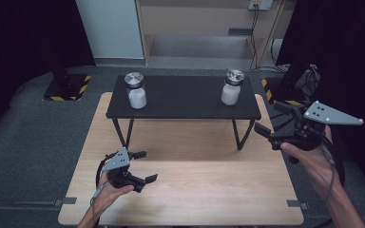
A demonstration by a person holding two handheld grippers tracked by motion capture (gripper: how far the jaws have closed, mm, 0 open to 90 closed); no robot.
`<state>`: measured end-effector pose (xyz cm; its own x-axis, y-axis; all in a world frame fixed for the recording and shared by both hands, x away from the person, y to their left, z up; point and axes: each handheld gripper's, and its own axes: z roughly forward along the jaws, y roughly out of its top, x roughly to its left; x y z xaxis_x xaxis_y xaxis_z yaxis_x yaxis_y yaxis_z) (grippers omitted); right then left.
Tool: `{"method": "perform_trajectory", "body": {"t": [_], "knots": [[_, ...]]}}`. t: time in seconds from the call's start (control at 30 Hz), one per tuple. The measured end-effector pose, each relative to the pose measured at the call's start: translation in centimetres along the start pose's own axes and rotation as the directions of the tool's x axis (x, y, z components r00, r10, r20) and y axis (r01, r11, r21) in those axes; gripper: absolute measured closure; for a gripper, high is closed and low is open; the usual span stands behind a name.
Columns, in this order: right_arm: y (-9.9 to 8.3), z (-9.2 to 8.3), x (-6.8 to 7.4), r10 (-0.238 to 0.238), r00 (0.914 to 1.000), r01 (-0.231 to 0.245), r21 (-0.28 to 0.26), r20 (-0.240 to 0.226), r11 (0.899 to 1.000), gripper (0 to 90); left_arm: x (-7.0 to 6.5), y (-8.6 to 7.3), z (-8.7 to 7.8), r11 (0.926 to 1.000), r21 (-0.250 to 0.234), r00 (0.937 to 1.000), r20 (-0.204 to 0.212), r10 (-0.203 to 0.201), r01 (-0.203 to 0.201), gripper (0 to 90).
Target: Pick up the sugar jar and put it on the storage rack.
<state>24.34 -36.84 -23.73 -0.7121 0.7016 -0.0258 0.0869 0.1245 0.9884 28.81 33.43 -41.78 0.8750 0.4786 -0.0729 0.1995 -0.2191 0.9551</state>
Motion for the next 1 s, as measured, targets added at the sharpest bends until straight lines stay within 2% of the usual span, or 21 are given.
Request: {"method": "perform_trajectory", "body": {"t": [0.2, 0.33, 0.57, 0.63, 0.83, 1.0], "knots": [[-0.9, -1.0, 0.7, -0.019, 0.9998, 0.019, -0.004, 0.002, 1.000, 2.9, 0.2, -0.2, -0.2, 0.9997, -0.019, 0.9999, 0.008, -0.013, 0.014, 2.7], [-2.0, -1.2, 1.2, -0.029, 0.9994, 0.030, -0.012, 0.020, 0.999, 3.1, 0.2, -0.3, -0.2, 0.9997, -0.020, 0.9998, 0.008, -0.017, 0.017, 2.7], [-4.2, -0.5, 1.5, -0.019, 0.9988, 0.019, 0.004, 0.044, 1.000, 3.1, 0.2, -0.3, -0.2, 0.9998, -0.016, 0.9998, 0.010, -0.015, 0.015, 2.7], [-4.7, -0.3, 1.3, -0.013, 0.9994, 0.013, 0.002, 0.032, 1.000, 3.1, 0.2, -0.3, -0.2, 0.9998, -0.016, 0.9999, 0.009, -0.014, 0.015, 2.7], [-6.3, 0.5, 1.7, -0.016, 0.9992, 0.016, 0.000, 0.036, 1.000, 3.4, 0.2, -0.2, -0.2, 0.9998, -0.017, 0.9998, 0.011, -0.014, 0.014, 2.7], [-8.1, 1.5, 2.5, -0.023, 0.9971, 0.023, 0.000, 0.072, 1.000, 4.2, 0.3, -0.3, -0.2, 0.9998, -0.014, 0.9998, 0.011, -0.014, 0.014, 2.7]]}}
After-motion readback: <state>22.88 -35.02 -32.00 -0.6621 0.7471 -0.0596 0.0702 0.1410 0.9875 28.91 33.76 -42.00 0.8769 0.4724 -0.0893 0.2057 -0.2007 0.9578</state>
